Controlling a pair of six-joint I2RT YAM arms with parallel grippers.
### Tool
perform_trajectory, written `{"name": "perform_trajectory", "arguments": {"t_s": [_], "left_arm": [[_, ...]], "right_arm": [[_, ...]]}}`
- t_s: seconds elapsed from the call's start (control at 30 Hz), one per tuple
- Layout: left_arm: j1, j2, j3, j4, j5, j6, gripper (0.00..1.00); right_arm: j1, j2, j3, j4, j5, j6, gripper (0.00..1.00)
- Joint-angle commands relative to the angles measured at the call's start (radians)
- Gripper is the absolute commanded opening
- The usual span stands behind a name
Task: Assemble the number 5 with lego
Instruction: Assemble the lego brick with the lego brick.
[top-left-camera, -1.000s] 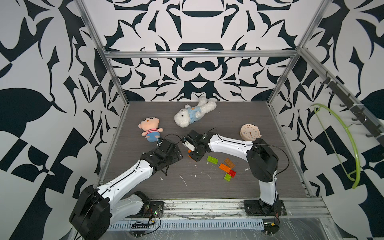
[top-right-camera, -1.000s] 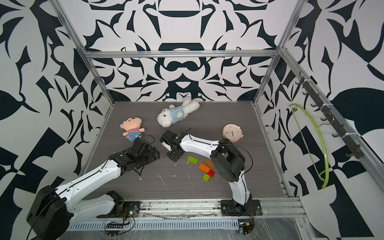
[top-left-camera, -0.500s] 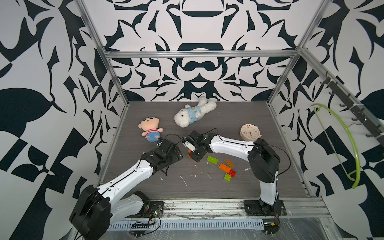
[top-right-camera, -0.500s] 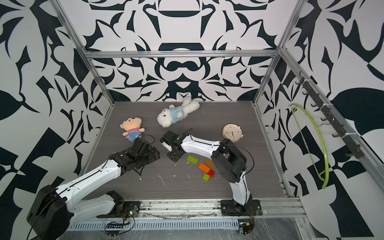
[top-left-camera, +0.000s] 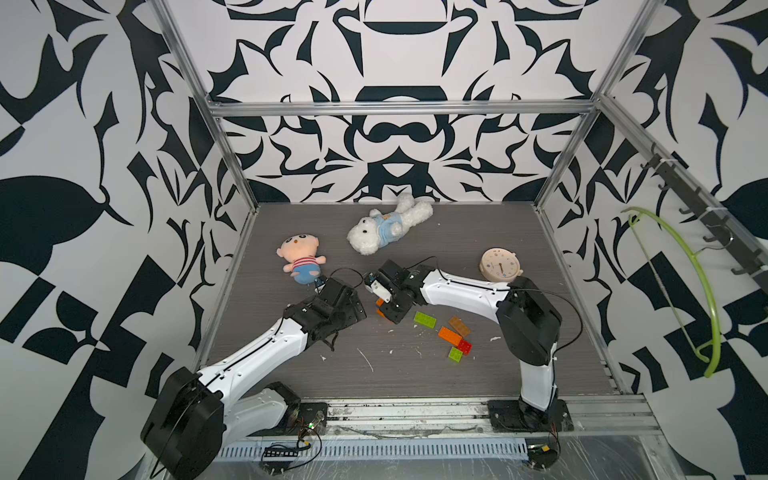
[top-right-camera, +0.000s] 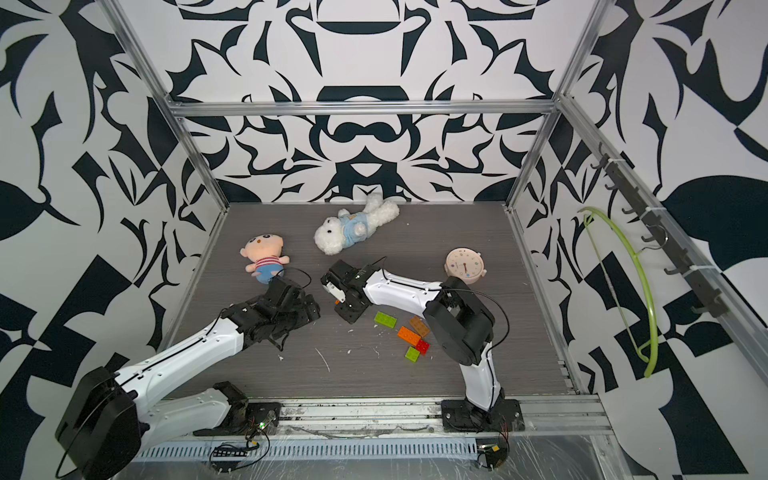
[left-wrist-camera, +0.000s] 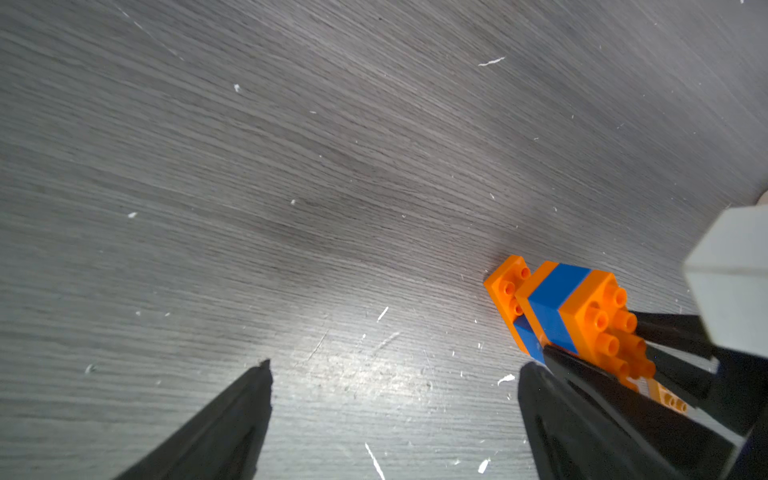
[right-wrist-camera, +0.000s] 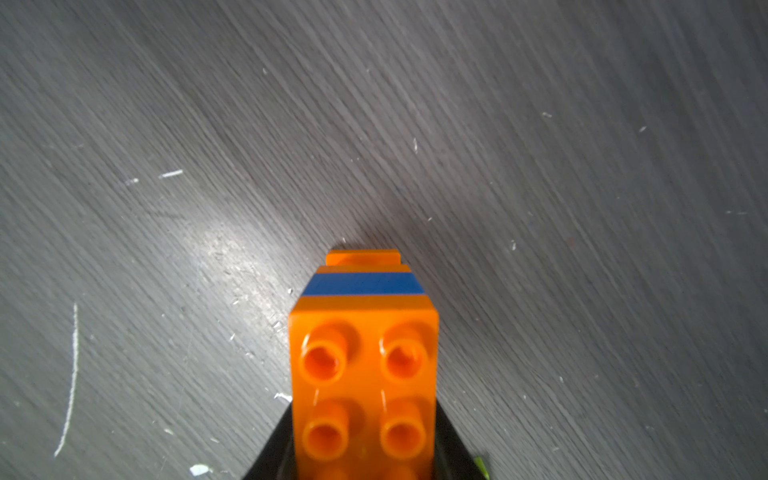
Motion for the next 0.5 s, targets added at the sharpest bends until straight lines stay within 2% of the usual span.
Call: {"name": "perform_trajectory", "arguments": {"t_s": [0.0,0.47], "left_arm": [[0.001,-0.002,0.021,-0.018,-0.006,0.010,0.99],[0.001,-0.003,0.021,-0.017,-0.005,0.008,0.99]], "right_arm": [[-0.006,0.058,0.000,-0.098,-0.023,-0.016,0.29],[-0.008,0.089,0.019,-0.130,0.012,-0.007,0.31]]}}
